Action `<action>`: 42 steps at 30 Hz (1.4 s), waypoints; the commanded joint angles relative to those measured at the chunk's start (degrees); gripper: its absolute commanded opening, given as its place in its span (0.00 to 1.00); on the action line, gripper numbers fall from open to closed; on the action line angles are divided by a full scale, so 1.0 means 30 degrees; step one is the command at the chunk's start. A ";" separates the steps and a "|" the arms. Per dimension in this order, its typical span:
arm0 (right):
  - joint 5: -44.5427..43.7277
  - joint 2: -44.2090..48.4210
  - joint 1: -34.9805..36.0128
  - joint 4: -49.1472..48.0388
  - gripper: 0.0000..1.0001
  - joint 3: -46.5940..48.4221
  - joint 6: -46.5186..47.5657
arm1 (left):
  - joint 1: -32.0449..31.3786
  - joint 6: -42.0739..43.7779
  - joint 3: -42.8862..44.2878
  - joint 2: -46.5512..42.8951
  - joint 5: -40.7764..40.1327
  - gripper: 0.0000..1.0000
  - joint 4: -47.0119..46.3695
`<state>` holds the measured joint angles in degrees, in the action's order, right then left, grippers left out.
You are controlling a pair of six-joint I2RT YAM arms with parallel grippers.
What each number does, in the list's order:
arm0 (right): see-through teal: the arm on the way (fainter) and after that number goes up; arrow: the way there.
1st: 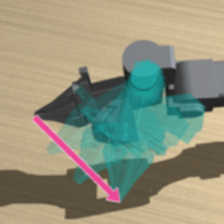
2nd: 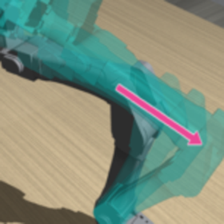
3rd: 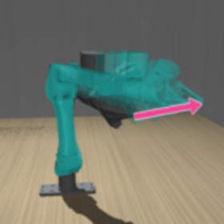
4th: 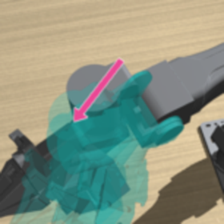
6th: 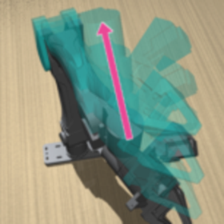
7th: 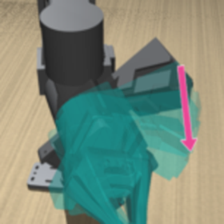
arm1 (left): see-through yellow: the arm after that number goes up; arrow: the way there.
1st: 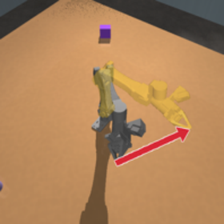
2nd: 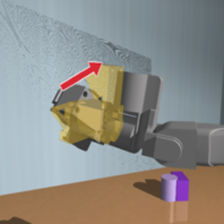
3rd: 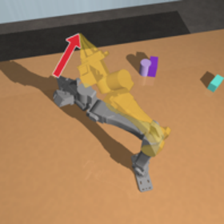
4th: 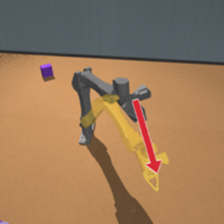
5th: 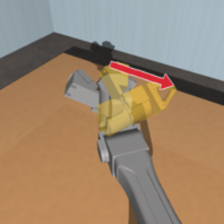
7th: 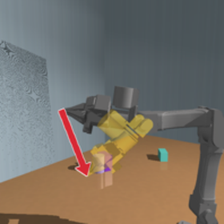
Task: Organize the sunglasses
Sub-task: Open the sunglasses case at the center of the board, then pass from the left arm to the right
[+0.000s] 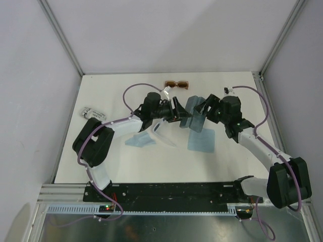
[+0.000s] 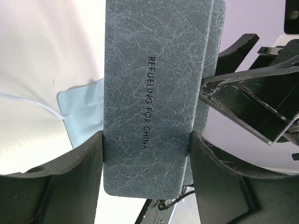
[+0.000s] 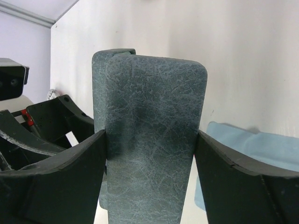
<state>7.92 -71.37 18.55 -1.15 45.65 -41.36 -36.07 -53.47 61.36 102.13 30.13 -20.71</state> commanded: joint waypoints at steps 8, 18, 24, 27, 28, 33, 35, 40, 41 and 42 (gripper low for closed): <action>0.7440 0.1543 -0.3126 0.0210 0.99 0.0941 -0.0006 | 0.1789 -0.1607 0.0210 -0.0229 0.2714 0.12 -0.4064; 1.2939 0.2867 -0.4888 -0.8071 0.89 -0.2110 -0.3680 | 0.2446 -0.8371 -0.0357 0.0527 0.6237 0.11 -1.2184; 1.3985 0.2118 -0.4865 -1.2566 0.77 -0.2603 -0.6360 | 0.2137 -0.9763 -0.0342 0.0338 0.6498 0.11 -1.3815; 1.4353 0.1655 -0.4758 -1.4548 0.69 -0.2609 -0.7524 | 0.1960 -0.9783 -0.0344 0.0288 0.6446 0.11 -1.3858; 1.4411 0.1546 -0.4664 -1.5081 0.66 -0.2599 -0.7898 | 0.1909 -0.9778 -0.0365 0.0320 0.6434 0.11 -1.3863; 1.4656 0.1091 -0.4080 -1.7077 0.36 -0.2597 -0.9033 | 0.1683 -0.9563 -0.0607 0.0595 0.6073 0.10 -1.3868; 1.4676 0.1124 -0.3928 -1.7122 0.20 -0.2598 -0.9004 | 0.1639 -0.9369 -0.0683 0.0713 0.5946 0.10 -1.3854; 1.4028 0.1932 -0.3984 -1.3437 0.01 -0.2218 -0.7093 | 0.1680 -0.7778 -0.0958 0.0603 0.5410 0.35 -1.2319; 1.3765 0.2110 -0.4043 -1.2138 0.01 -0.1891 -0.5984 | 0.1726 -0.7281 -0.1038 0.0390 0.5227 0.52 -1.1673; 1.3311 0.2228 -0.4146 -1.0287 0.00 -0.1625 -0.5121 | 0.1851 -0.6828 -0.1166 0.0151 0.4975 0.65 -1.1188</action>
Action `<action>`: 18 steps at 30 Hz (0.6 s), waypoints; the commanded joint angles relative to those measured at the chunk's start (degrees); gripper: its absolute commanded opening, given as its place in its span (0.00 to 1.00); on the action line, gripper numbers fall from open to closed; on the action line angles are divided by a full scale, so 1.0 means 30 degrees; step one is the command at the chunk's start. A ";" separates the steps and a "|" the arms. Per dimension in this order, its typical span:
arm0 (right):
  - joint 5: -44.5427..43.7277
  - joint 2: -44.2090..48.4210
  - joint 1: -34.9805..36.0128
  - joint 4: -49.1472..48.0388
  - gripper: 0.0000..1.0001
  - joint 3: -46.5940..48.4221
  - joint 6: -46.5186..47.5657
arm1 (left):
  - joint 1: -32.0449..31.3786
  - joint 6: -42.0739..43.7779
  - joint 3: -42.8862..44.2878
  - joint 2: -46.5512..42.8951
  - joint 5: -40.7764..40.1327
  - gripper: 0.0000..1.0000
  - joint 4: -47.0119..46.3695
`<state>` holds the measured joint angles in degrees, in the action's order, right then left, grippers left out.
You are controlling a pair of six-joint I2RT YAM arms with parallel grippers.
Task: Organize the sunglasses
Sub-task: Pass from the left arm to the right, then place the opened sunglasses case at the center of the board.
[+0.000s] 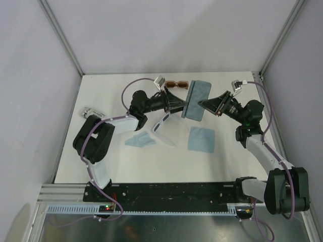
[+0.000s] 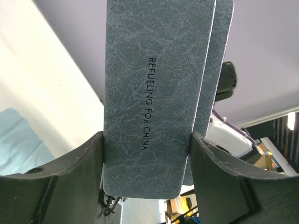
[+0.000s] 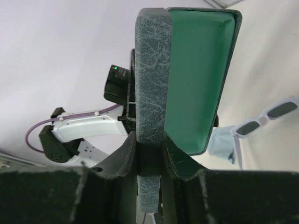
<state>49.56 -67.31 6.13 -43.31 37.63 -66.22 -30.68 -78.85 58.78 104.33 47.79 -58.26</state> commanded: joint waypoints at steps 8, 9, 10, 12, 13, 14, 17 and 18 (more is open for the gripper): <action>-0.4446 -0.0144 0.0307 1.2690 0.00 0.3412 0.8706 | 0.1542 0.8630 -0.0352 -0.4125 -0.4351 0.99 1.0066; -0.5195 -0.0573 0.0509 1.3915 0.00 0.3975 0.9427 | 0.1592 0.9634 -0.0159 -0.4496 -0.5175 0.99 1.1638; -0.5965 -0.0933 0.0888 1.4835 0.00 0.4447 1.0007 | 0.1587 1.0693 -0.0004 -0.4944 -0.5836 1.00 1.2789; -0.8029 -0.1856 0.1831 1.6902 0.00 0.5746 1.1395 | 0.1606 1.2417 0.0091 -0.5735 -0.7415 1.00 1.4847; -0.9389 -0.2469 0.2311 1.7940 0.00 0.6533 1.2134 | 0.1609 1.3095 0.0018 -0.6092 -0.8230 1.00 1.5786; -1.0420 -0.3200 0.2902 1.8796 0.00 0.7147 1.2679 | 0.1611 1.3844 -0.0091 -0.6563 -0.8858 1.00 1.6402; -1.3634 -0.5187 0.4317 2.1181 0.00 0.9515 1.4266 | 0.1597 1.5445 -0.0670 -0.7623 -1.0706 1.00 1.7970; -1.4418 -0.6039 0.4755 2.1808 0.00 1.0454 1.4770 | 0.1590 1.5898 -0.0831 -0.7871 -1.1136 1.00 1.8387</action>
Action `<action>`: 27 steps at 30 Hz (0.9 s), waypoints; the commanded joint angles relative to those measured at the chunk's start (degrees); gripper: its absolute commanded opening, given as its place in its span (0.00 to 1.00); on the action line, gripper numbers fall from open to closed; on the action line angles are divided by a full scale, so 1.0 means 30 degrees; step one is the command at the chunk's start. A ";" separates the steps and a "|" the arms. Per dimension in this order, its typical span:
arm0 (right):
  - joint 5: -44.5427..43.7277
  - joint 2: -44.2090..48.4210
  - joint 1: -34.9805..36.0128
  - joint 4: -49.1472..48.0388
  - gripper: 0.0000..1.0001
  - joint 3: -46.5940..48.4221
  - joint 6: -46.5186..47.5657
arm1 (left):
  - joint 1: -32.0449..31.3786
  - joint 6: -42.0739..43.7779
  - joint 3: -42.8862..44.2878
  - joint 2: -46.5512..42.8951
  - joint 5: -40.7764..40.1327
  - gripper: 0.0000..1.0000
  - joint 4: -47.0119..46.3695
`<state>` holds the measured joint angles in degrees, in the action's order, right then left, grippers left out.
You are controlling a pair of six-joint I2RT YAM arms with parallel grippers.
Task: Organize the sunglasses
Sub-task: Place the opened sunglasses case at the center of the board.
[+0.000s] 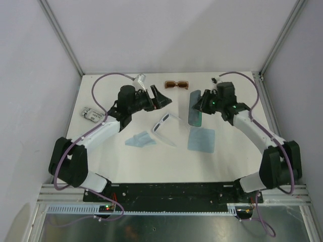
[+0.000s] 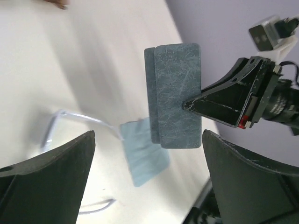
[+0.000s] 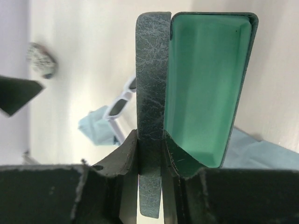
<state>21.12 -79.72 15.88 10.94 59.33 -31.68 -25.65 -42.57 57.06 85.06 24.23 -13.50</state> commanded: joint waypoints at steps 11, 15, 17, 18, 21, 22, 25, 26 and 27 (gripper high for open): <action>-1.1706 -0.8767 0.3129 0.8846 0.00 0.9978 0.5787 | -0.0268 0.5275 -0.1799 -0.1945 -0.5795 1.00 0.4886; -1.2299 -1.0624 0.3206 0.9759 0.00 1.1892 0.5813 | -0.0276 0.5302 -0.1950 -0.1799 -0.5822 1.00 0.4933; -1.2113 -1.1297 0.3299 0.9988 0.03 1.2596 0.5763 | -0.0278 0.5309 -0.1979 -0.1675 -0.5762 1.00 0.4930; -1.2068 -1.1521 0.3398 1.0070 0.08 1.2860 0.5745 | -0.0273 0.5311 -0.1973 -0.1625 -0.5747 1.00 0.4934; -1.1574 -1.1718 0.3605 1.0080 0.37 1.3314 0.5659 | -0.0269 0.5312 -0.2072 -0.1662 -0.5793 1.00 0.4927; -1.1007 -1.1615 0.3594 0.9926 0.41 1.3307 0.5620 | -0.0269 0.5282 -0.2123 -0.1735 -0.5851 1.00 0.4933; -0.9405 -1.0686 0.3409 0.9439 0.51 1.2736 0.5303 | -0.0269 0.5239 -0.2229 -0.1855 -0.5784 1.00 0.4916; -0.9058 -1.0029 0.3321 0.9224 0.55 1.2329 0.5236 | -0.0298 0.5246 -0.2260 -0.1905 -0.5758 1.00 0.4912; -0.8665 -0.9423 0.3233 0.8868 0.61 1.1642 0.5145 | -0.0313 0.5250 -0.2290 -0.1930 -0.5745 1.00 0.4911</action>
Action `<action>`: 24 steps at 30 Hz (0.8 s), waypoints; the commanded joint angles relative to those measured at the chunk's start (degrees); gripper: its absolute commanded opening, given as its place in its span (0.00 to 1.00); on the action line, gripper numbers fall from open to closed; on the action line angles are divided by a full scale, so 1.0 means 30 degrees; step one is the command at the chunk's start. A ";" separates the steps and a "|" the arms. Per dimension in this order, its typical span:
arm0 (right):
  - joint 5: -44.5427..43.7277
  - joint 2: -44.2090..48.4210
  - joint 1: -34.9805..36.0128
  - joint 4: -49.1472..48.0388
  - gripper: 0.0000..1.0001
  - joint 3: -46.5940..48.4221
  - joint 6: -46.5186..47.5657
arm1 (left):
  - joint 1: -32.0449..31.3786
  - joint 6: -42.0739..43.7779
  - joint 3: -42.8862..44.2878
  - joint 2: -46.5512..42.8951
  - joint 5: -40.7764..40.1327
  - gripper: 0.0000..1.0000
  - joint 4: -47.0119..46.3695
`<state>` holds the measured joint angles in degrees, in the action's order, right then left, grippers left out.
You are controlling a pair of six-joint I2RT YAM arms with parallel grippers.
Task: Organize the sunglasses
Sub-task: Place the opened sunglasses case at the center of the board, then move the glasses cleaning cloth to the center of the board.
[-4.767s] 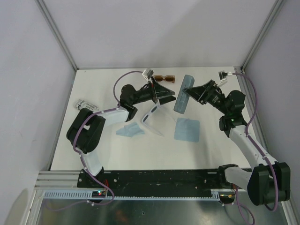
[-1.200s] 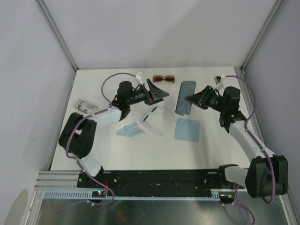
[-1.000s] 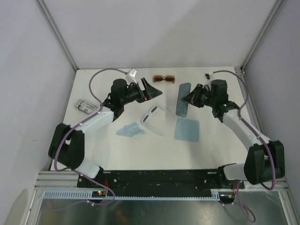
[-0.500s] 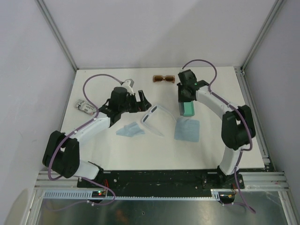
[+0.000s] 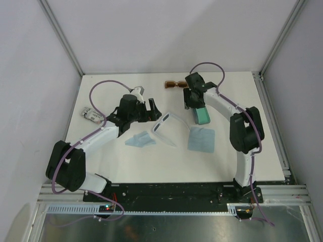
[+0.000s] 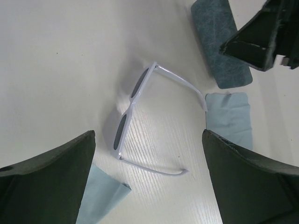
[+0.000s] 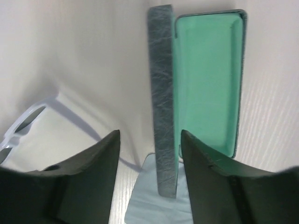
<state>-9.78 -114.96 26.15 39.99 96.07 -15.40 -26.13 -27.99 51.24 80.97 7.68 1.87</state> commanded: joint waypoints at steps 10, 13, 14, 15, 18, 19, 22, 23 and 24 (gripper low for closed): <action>0.2244 0.9501 -0.1950 -0.2710 0.66 -0.8986 -0.1962 | -0.1582 0.0959 -0.0118 -0.0549 -0.0180 1.00 -0.0220; 0.2734 1.1678 -0.2759 -0.3484 0.63 -1.1504 -0.2752 | -0.2805 0.1310 0.0383 -0.0196 -0.0326 1.00 -0.0217; 0.2807 1.2137 -0.3028 -0.3777 0.62 -1.2096 -0.2941 | -0.3332 0.1365 0.0645 0.0060 -0.0359 1.00 -0.0215; 0.2843 1.2469 -0.3221 -0.4027 0.60 -1.2729 -0.3123 | -0.3741 0.1377 0.0849 0.0319 -0.0376 1.00 -0.0214; 0.2794 1.2353 -0.3650 -0.4329 0.55 -1.3788 -0.3381 | -0.4942 0.1114 0.1577 0.1323 -0.0354 0.99 -0.0239; 0.2617 1.2167 -0.3679 -0.4361 0.52 -1.4015 -0.3489 | -0.5206 0.1017 0.1770 0.1610 -0.0330 0.98 -0.0255; 0.2103 1.1605 -0.3704 -0.4800 0.44 -1.4604 -0.3716 | -0.5927 0.0831 0.2128 0.2414 -0.0290 0.96 -0.0306; 0.1935 1.1485 -0.3735 -0.5036 0.42 -1.4818 -0.3803 | -0.6153 0.0788 0.2162 0.2580 -0.0253 0.93 -0.0347; 0.1807 1.1323 -0.3765 -0.5213 0.42 -1.5013 -0.3862 | -0.6324 0.0767 0.2194 0.2737 -0.0221 0.89 -0.0397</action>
<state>-2.35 -79.72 15.14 28.84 52.60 -24.97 -43.29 -25.93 55.48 87.42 7.25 1.80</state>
